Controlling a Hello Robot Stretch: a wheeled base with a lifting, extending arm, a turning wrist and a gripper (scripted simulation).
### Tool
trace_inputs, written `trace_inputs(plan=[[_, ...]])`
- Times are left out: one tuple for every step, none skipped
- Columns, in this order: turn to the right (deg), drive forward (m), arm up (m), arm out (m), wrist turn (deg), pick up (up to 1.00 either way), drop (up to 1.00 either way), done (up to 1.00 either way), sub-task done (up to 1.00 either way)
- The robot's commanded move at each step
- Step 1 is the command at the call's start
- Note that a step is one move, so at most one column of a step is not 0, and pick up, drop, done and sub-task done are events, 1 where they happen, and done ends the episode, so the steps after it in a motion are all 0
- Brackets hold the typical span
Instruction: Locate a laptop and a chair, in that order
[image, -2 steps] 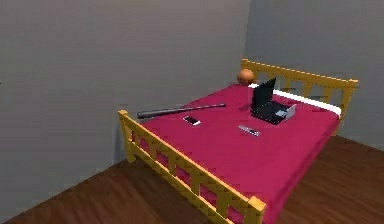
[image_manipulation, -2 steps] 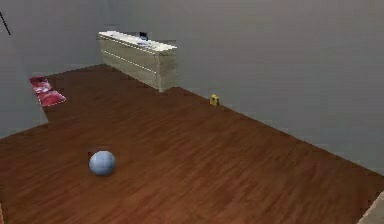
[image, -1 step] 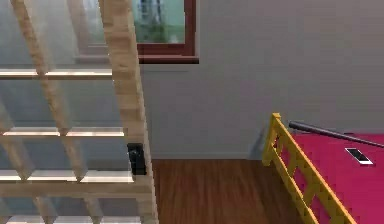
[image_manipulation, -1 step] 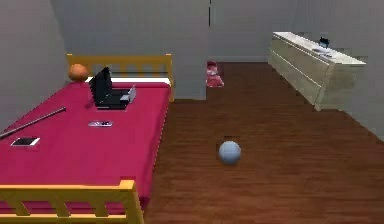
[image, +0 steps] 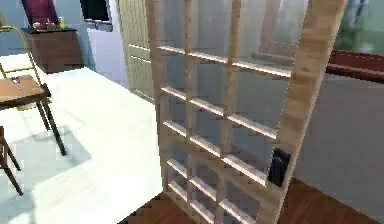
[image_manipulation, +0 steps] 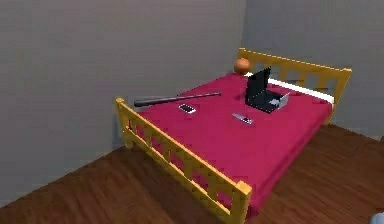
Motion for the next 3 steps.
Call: trace_inputs(plan=[[-45.0,0.00,0.00,0.00,0.0,0.00,0.00,0.00,0.00],[-12.0,0.00,0.00,0.00,0.0,0.00,0.00,0.00,0.00],[0.0,1.00,0.00,0.00,0.0,0.00,0.00,0.00,0.00]])
